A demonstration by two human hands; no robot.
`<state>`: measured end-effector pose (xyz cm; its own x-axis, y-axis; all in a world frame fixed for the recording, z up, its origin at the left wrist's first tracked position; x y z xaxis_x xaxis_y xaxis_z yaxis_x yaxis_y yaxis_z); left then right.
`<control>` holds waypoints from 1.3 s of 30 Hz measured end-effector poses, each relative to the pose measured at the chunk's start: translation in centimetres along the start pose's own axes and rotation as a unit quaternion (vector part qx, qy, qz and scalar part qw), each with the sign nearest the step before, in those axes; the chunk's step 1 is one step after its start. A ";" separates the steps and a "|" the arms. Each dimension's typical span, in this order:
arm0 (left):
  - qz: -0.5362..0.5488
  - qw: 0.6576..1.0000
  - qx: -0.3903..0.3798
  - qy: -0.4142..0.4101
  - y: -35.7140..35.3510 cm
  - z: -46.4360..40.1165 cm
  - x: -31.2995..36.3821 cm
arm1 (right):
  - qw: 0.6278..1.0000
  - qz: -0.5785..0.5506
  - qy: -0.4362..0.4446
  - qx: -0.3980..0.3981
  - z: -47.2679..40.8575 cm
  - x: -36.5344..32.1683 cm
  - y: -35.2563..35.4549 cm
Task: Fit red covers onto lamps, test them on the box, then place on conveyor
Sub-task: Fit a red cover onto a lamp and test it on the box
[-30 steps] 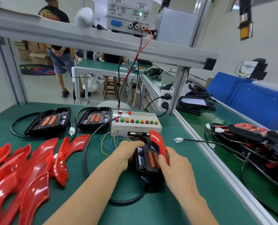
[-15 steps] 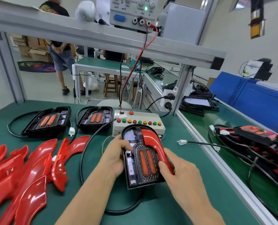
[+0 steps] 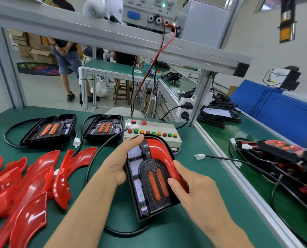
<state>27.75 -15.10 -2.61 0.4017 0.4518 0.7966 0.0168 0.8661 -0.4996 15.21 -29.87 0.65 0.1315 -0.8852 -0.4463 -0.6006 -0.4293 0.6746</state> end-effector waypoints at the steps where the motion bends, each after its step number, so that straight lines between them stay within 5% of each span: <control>1: -0.008 1.000 0.001 -0.004 0.1 -0.1 0.3 | 1.000 0.006 0.009 0.001 0.0 -0.1 -0.1; 9: -0.080 0.996 0.017 -0.023 1.0 -0.6 1.3 | 0.990 0.109 0.057 0.061 -0.2 -0.8 -0.4; 12: -0.077 0.997 0.022 -0.012 1.3 -0.6 1.4 | 0.995 -0.063 -0.082 -0.001 -0.8 0.7 -0.7; 15: -0.079 0.997 0.022 -0.004 1.3 -0.6 1.3 | 0.913 -0.280 -0.267 -0.130 -0.7 1.5 -2.1; 17: -0.080 0.996 0.024 0.001 1.4 -0.6 1.2 | 0.869 -0.355 -0.309 -0.155 -0.6 1.8 -2.6; 22: -0.083 0.996 0.023 0.005 1.4 -0.8 0.9 | 0.831 -0.410 -0.342 -0.157 -0.7 2.2 -3.1; 39: -0.096 0.993 0.070 -0.021 1.0 -0.9 0.8 | 0.793 -0.480 -0.352 -0.127 0.2 2.0 -4.0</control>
<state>28.92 -14.10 -2.79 0.3648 0.2807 0.8878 -0.0395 0.9573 -0.2864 17.69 -29.92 -3.10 -0.0951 0.1531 -0.9836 -0.3010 -0.9463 -0.1182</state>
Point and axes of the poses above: each hand's wrist, its own z-axis away from the middle knuckle, its own y-axis out of the back of the hand, x = y × z, the point moved 5 cm from there along -z, towards the middle knuckle, and after that the axes turned 14 degrees about x, right-handed, at the moved point
